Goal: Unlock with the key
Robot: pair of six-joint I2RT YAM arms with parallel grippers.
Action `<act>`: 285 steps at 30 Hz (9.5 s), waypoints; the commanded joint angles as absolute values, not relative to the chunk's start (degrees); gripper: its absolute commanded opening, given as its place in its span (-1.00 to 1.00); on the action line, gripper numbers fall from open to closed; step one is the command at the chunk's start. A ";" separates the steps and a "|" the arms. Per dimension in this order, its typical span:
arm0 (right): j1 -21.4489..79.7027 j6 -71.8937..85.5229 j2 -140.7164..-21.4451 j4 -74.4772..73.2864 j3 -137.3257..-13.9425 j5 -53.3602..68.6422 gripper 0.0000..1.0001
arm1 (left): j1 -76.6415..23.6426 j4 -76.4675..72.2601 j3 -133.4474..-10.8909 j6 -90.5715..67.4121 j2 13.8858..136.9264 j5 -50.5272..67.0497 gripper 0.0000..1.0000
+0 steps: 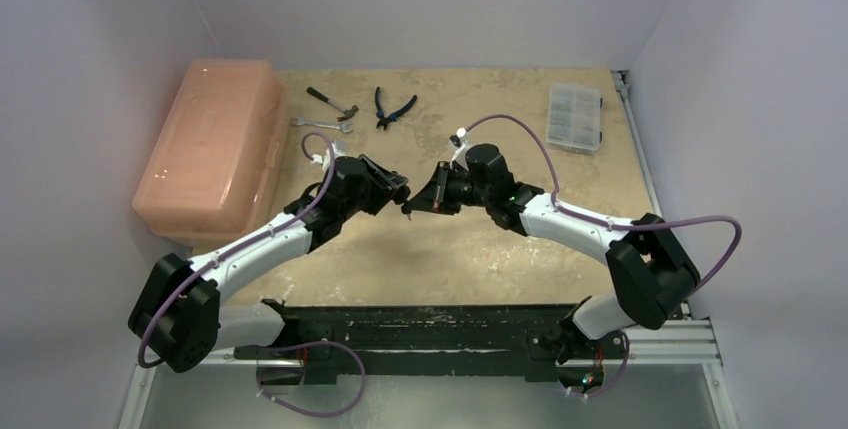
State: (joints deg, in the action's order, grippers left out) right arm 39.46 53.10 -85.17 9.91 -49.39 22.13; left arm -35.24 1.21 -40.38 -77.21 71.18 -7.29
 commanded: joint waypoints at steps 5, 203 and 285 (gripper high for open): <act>38.22 55.56 -87.10 17.80 -53.37 15.11 -1.00 | -36.66 -1.84 -42.42 -78.82 68.03 -0.58 -1.00; 49.35 33.51 -70.04 30.45 -42.92 -18.25 0.02 | -49.20 -10.47 -42.10 -86.14 63.83 -15.88 -1.00; 50.90 32.67 -58.40 30.07 -36.99 4.31 -1.00 | -48.90 -19.78 -34.81 -74.47 55.50 -22.91 -1.00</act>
